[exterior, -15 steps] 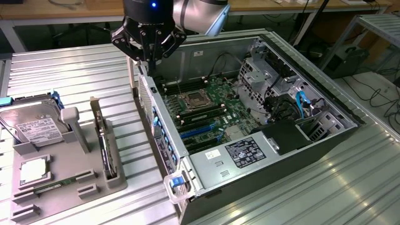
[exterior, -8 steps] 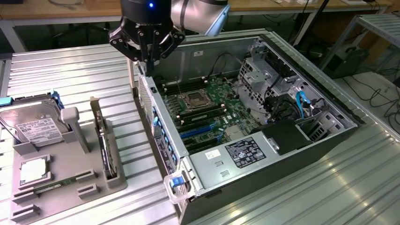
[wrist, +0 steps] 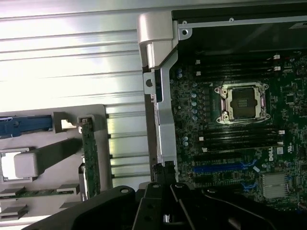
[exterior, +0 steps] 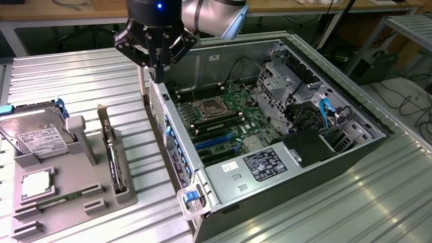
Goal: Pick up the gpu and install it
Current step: 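Reach for the gpu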
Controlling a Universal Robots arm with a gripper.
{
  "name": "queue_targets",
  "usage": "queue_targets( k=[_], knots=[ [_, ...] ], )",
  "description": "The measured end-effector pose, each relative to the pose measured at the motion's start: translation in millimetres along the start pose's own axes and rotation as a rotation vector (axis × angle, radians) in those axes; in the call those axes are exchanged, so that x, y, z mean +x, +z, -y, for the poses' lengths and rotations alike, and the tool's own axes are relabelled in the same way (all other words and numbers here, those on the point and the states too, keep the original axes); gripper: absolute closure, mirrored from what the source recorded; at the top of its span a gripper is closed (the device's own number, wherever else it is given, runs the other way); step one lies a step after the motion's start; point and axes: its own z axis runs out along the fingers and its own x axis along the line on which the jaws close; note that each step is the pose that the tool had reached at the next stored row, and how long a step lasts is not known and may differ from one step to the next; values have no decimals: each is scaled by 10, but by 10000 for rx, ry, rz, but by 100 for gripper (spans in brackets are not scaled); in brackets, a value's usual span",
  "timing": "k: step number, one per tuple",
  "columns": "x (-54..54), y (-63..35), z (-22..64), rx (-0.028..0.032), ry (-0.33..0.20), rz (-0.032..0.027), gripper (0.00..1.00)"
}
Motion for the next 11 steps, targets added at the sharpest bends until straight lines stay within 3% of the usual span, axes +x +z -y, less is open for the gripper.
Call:
queue_targets(
  k=[11],
  knots=[
    [63,1,8,1,0,0,89]
  ],
)
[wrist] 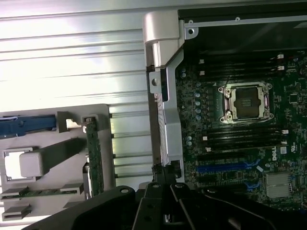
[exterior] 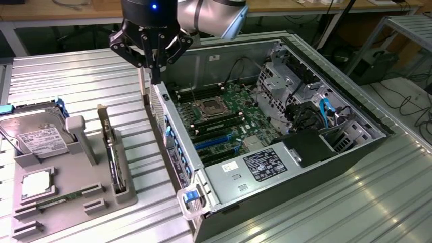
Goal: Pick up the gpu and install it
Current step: 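Reach for the gpu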
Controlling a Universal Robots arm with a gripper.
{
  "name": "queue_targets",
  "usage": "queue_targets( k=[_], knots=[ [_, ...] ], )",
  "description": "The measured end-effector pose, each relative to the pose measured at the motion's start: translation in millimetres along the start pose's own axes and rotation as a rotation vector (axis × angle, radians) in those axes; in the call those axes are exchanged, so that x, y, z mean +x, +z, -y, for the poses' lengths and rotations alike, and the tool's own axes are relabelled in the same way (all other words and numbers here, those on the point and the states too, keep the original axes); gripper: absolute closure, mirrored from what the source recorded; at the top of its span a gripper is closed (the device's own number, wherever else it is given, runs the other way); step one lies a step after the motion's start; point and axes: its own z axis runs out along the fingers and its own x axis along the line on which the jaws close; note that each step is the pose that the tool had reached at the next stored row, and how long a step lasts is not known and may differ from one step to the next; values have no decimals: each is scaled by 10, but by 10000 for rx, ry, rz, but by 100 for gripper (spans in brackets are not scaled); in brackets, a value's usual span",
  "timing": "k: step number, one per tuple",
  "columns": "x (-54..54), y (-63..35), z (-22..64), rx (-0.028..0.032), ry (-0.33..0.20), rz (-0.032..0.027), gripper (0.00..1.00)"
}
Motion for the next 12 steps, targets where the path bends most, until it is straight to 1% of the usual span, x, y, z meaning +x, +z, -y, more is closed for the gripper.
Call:
queue_targets(
  k=[12],
  knots=[
    [88,1,12,-1,0,0,89]
  ],
)
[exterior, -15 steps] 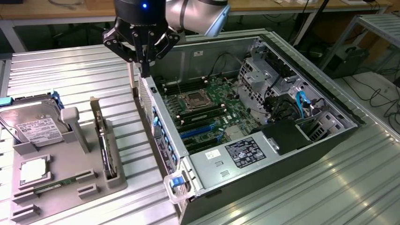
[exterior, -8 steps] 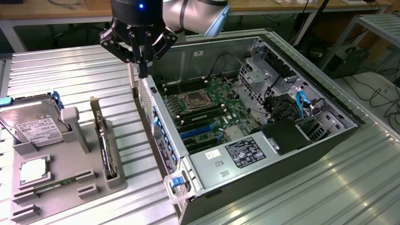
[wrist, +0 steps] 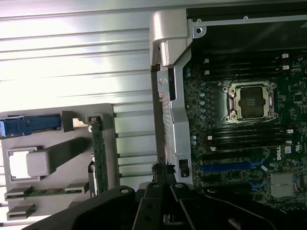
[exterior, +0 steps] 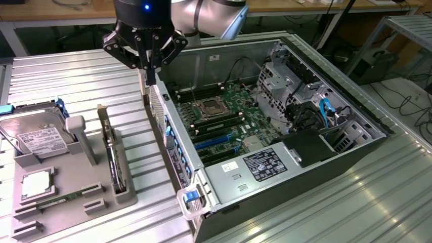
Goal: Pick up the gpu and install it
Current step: 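Reach for the gpu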
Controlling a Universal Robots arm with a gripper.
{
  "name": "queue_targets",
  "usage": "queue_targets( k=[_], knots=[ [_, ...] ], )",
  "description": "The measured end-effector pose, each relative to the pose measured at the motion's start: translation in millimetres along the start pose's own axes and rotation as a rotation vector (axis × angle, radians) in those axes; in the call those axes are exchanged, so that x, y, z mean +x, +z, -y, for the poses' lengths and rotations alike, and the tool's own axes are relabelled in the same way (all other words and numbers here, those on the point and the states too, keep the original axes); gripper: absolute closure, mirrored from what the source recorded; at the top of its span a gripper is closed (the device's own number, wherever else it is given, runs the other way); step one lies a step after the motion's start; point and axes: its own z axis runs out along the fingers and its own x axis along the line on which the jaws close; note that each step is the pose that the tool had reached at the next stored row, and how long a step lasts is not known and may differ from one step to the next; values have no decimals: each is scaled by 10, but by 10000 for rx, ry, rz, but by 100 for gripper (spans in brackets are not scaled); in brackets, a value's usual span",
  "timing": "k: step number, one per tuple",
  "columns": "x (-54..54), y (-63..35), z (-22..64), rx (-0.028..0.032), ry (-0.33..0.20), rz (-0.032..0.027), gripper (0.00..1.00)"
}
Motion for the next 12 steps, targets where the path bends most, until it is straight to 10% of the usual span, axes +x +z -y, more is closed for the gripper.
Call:
queue_targets(
  k=[12],
  knots=[
    [85,0,10,1,0,-1,89]
  ],
)
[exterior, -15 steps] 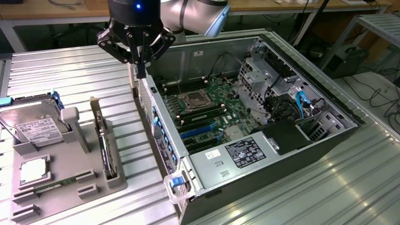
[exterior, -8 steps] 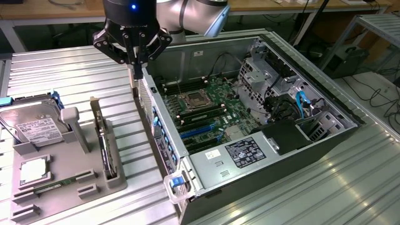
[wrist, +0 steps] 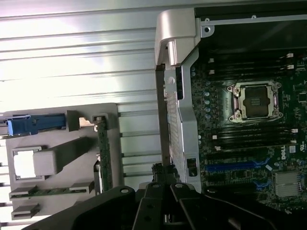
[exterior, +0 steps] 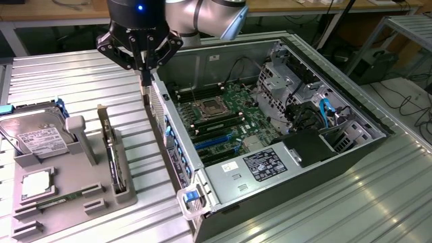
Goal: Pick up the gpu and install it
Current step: 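Reach for the gpu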
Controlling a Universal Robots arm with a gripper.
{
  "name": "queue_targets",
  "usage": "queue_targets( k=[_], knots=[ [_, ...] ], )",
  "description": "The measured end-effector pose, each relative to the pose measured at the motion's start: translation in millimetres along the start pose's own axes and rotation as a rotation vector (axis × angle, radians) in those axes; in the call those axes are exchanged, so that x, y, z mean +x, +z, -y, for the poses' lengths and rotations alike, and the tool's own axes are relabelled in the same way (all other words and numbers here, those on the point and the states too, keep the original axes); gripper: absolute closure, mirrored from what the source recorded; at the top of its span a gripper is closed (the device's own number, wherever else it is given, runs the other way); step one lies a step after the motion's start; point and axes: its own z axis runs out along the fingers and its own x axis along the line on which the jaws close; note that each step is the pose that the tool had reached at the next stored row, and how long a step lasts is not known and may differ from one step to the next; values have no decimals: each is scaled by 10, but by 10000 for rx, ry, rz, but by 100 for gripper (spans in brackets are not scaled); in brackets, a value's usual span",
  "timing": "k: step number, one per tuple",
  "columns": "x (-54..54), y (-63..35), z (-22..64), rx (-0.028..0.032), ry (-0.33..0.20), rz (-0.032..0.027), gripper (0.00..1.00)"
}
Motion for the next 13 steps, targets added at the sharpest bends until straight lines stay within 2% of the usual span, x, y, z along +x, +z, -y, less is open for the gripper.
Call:
queue_targets(
  k=[13],
  knots=[
    [79,0,9,0,0,0,89]
  ],
)
